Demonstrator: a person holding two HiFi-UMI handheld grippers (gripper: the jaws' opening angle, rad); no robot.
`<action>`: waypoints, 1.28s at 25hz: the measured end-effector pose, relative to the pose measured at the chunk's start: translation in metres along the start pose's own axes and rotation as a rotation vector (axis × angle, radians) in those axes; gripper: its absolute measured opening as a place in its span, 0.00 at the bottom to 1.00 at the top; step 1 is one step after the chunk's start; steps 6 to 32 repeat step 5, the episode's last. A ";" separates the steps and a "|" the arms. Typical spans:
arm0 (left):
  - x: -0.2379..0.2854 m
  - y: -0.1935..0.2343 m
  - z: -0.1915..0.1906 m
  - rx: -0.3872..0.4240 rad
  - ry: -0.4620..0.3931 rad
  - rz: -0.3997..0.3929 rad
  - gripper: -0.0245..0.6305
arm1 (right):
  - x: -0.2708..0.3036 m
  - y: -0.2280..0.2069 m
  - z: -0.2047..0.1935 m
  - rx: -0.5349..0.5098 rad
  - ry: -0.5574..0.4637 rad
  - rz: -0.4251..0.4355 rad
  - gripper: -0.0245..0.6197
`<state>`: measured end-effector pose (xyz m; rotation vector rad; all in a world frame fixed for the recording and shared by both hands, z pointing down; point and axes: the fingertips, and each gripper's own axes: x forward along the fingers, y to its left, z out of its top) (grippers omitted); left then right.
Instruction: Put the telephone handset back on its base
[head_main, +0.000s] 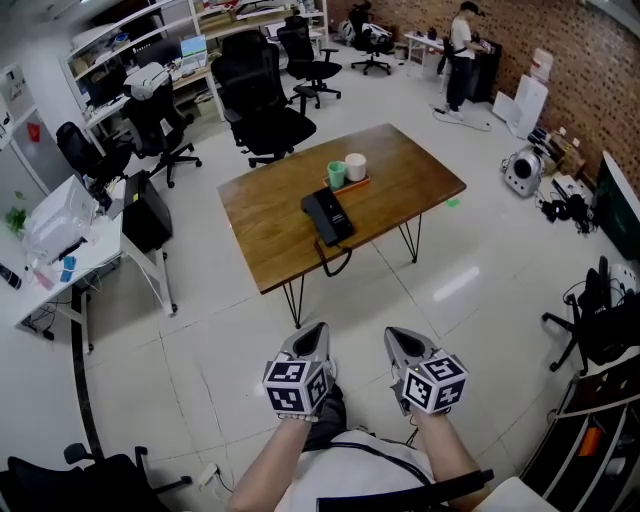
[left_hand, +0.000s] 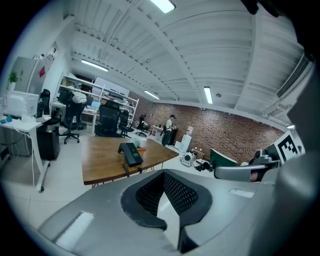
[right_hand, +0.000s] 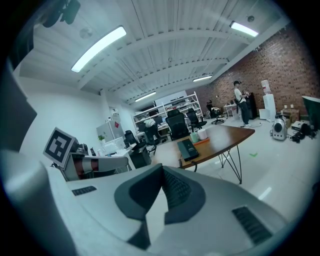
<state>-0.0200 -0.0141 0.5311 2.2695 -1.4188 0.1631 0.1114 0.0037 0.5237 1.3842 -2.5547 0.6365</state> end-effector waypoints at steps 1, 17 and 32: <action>0.000 0.000 0.000 -0.002 -0.001 0.000 0.05 | 0.000 0.001 0.000 -0.001 -0.001 0.002 0.04; -0.001 0.001 0.001 -0.006 -0.007 0.000 0.05 | 0.000 0.003 0.001 -0.005 -0.008 0.007 0.04; -0.001 0.001 0.001 -0.006 -0.007 0.000 0.05 | 0.000 0.003 0.001 -0.005 -0.008 0.007 0.04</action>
